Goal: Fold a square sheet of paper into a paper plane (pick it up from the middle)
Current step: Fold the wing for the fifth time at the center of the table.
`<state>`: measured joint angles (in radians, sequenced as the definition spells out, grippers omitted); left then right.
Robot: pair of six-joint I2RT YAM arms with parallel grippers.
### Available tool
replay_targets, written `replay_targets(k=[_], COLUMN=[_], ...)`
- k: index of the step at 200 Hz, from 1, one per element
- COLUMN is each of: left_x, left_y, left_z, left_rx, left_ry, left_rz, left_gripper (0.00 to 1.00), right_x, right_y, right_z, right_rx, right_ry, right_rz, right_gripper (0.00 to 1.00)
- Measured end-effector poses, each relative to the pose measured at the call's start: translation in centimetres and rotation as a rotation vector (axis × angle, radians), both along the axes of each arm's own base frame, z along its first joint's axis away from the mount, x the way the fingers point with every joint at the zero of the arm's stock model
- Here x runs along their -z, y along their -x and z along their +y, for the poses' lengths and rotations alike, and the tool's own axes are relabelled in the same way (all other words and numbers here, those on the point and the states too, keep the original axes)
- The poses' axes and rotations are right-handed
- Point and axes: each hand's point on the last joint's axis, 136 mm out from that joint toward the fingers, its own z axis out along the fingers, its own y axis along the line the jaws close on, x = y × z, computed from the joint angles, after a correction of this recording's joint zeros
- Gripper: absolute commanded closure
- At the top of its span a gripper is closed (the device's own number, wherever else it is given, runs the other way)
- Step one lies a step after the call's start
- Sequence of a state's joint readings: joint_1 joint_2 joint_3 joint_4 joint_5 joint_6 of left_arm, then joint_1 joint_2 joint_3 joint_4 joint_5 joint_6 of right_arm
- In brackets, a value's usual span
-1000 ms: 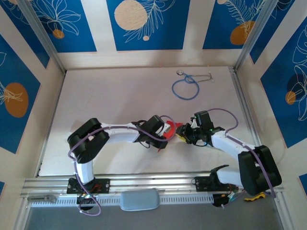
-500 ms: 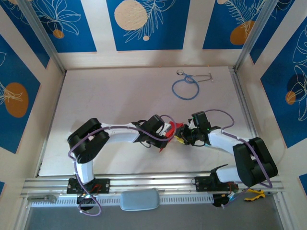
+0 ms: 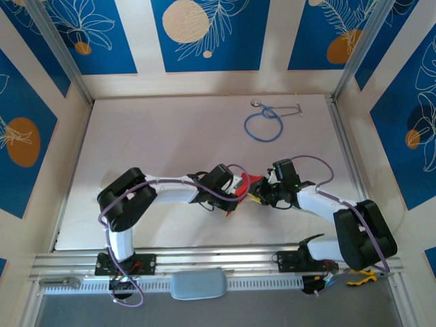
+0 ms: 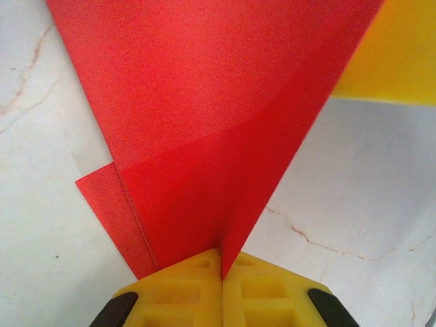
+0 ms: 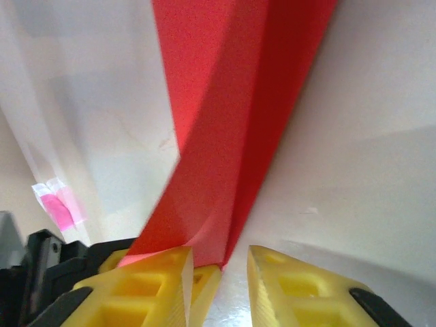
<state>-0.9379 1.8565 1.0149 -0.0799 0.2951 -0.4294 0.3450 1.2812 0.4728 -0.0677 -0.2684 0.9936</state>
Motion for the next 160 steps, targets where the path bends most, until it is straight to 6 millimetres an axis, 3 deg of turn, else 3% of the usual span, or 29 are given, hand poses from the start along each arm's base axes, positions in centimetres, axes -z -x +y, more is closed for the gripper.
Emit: replay_targets(k=[26,53,119,142,160], left_x=[0.0,0.1,0.2,0.2,0.2], left_y=[-0.1,-0.1,-0.2,-0.2,-0.4], left_z=[0.0,0.1,0.2,0.3,0.4], left_rx=[-0.001,0.005,0.027,0.038,0.042], left_ry=[-0.001,-0.009,-0.016,-0.020,-0.027], left_rz=[-0.004,-0.015,-0.035,-0.046,-0.057], left_gripper=[0.92,0.92,0.91,0.91,0.90], right_x=[-1.3,-2.5,-1.2,-1.1,-1.1], right_y=[-0.6,-1.2,-2.0,-2.6,-3.1], right_z=[-0.4,-0.9,-1.1,-0.7,-0.4], right_rx=[0.033,0.078,0.122,0.107,0.100], right_ry=[-0.022,-0.043,-0.010,-0.012,-0.012], right_rz=[-0.035,-0.059,0.063,0.088,0.092], right_gripper=[0.53,0.50,0.50,0.55,0.67])
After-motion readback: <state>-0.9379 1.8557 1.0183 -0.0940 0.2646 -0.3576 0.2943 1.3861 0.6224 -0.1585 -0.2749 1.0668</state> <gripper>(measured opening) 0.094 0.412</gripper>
